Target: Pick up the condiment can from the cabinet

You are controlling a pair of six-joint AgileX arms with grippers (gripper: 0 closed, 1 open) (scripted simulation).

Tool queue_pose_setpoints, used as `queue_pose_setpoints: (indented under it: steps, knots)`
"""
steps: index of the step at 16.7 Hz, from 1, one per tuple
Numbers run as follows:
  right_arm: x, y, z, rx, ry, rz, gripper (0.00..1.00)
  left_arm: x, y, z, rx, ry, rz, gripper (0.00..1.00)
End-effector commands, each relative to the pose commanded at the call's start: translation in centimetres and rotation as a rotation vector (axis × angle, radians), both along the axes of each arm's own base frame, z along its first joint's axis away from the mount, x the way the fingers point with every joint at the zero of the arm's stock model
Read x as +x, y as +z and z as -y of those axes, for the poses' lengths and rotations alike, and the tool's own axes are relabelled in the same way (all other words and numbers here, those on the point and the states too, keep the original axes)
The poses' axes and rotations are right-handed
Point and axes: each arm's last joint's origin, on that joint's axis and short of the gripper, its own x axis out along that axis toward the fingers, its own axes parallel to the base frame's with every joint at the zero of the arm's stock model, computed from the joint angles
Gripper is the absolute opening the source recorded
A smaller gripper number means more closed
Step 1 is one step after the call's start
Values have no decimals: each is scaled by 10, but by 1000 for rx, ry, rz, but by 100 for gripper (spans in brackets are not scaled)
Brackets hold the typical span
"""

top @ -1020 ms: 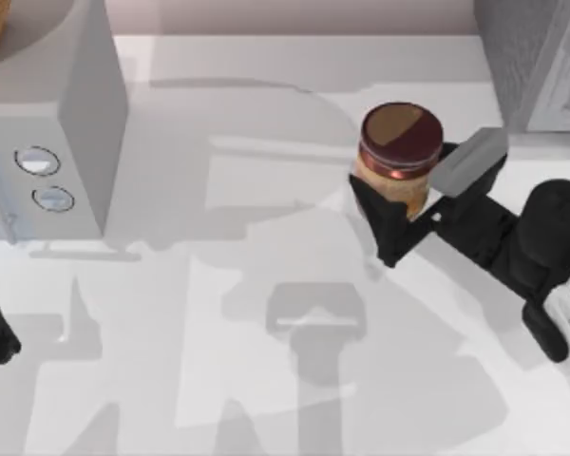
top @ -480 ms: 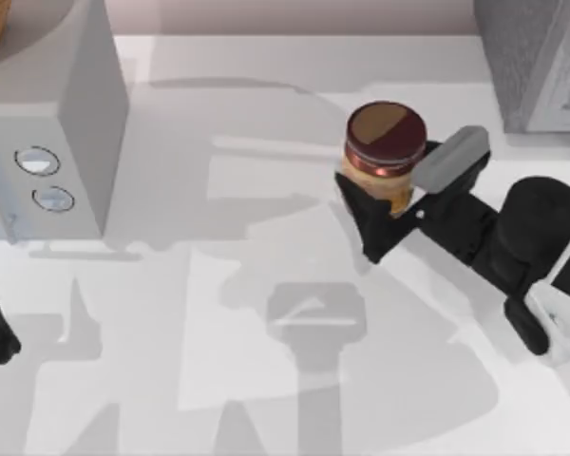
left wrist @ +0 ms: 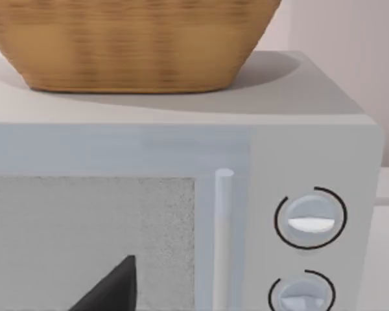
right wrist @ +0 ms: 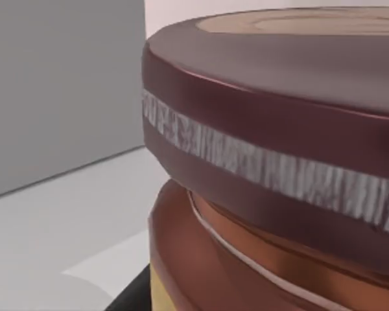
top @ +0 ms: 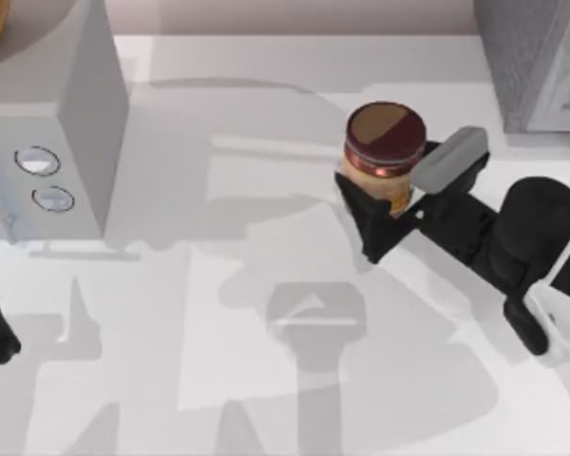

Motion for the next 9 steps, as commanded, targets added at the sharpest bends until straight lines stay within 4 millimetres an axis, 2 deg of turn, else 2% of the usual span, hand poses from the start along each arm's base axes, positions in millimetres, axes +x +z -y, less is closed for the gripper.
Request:
queue_pose_setpoints:
  steps: [3,9]
  knots:
    - [0,0,0,0,0,0,98,0,0,0,0,0,0,100]
    - [0,0,0,0,0,0,100,0,0,0,0,0,0,100]
